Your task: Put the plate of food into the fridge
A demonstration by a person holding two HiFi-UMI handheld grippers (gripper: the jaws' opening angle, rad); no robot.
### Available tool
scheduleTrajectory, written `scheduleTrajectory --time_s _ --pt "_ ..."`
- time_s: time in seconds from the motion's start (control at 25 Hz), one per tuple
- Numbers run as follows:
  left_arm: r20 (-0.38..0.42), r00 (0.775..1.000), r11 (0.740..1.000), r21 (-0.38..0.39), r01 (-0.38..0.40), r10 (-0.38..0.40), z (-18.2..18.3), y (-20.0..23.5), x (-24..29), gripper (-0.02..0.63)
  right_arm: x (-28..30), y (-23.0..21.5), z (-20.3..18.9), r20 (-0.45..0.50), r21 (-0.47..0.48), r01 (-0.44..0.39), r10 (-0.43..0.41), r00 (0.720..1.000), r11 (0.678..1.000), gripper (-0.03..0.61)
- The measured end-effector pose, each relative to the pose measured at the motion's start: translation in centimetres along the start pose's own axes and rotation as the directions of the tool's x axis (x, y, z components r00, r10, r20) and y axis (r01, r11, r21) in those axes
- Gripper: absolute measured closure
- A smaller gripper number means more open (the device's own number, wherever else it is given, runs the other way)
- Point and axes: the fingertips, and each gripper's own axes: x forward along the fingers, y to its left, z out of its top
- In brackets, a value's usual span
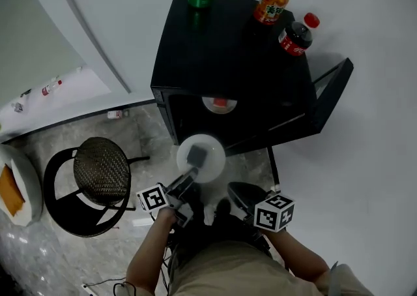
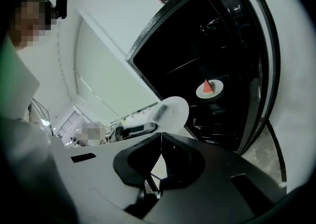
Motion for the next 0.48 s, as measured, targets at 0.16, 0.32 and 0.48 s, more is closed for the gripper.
scheduleTrajectory --time_s 0.16,0.32,0.48 --pt "0.042 0.999 0.999 0.023 -0.024 0.023 -0.1 1.6 1.5 0.583 -0.6 -0.5 -0.9 -0.039 -0.037 -0.033 0.032 0.999 0.999 0.555" --pt "0.057 0.998 0.997 0.068 -0.025 0.021 -0.5 2.7 2.8 0.583 -1.3 -0.8 -1.3 -0.041 -0.052 -0.087 0.085 0.996 0.995 0.555" --pt "0.043 0.997 0.992 0.105 -0.064 0.06 -0.8 4.3 3.4 0.583 -1.9 -1.3 -1.8 -0.048 -0.07 -0.121 0.118 0.992 0.99 0.555"
